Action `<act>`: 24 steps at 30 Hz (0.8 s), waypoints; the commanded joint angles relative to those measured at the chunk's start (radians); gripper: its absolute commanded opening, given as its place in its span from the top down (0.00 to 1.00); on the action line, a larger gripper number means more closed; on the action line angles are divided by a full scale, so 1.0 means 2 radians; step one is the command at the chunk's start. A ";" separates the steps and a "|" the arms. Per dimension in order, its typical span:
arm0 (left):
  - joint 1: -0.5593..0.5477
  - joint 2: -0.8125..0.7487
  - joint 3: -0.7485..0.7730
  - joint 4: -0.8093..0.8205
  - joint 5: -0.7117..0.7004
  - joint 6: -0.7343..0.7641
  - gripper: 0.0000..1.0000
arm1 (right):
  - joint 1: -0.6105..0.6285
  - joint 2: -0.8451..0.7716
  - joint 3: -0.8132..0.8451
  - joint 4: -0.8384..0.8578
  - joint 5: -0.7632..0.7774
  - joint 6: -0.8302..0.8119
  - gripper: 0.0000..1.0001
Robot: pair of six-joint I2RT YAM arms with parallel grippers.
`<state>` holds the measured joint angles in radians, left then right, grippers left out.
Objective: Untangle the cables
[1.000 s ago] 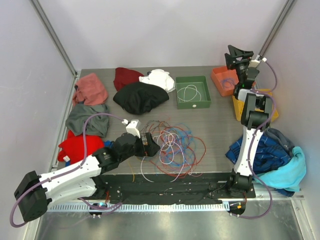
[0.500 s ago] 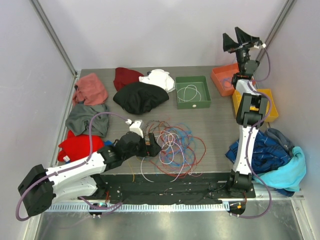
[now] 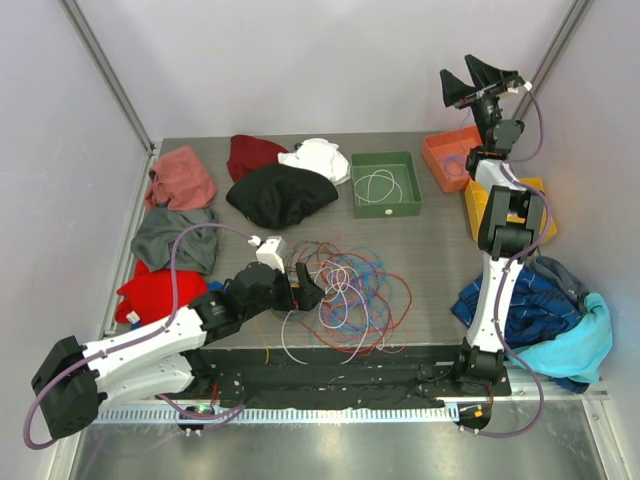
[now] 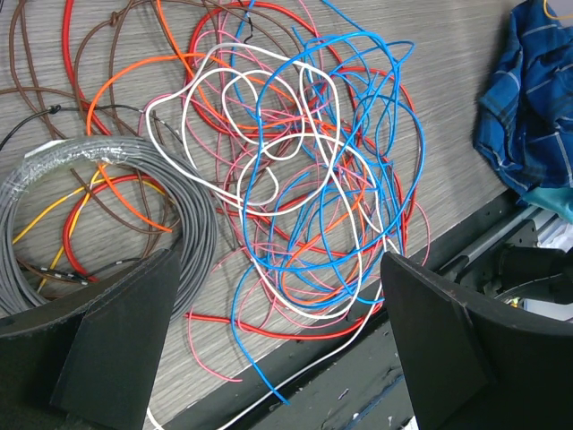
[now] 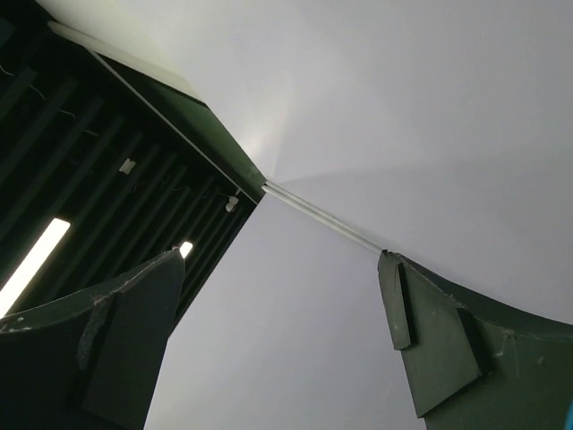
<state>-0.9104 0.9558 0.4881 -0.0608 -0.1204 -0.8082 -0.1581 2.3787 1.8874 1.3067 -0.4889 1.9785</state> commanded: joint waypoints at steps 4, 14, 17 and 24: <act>-0.003 -0.005 0.005 0.012 0.003 -0.005 0.00 | 0.015 0.045 0.099 0.118 0.044 0.131 0.00; -0.004 -0.001 0.024 -0.013 0.000 -0.002 0.00 | 0.045 -0.011 0.064 0.057 0.040 0.063 0.00; -0.012 0.008 0.027 -0.012 0.001 -0.006 0.00 | 0.019 0.048 0.108 0.121 0.085 0.172 0.00; -0.016 0.017 0.031 -0.005 -0.003 -0.001 0.00 | 0.000 -0.045 0.043 0.019 0.004 0.052 0.00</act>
<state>-0.9367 0.9699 0.5026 -0.0937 -0.1234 -0.8139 -0.1257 2.4359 2.0186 1.2987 -0.4095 1.9957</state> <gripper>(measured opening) 0.996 0.996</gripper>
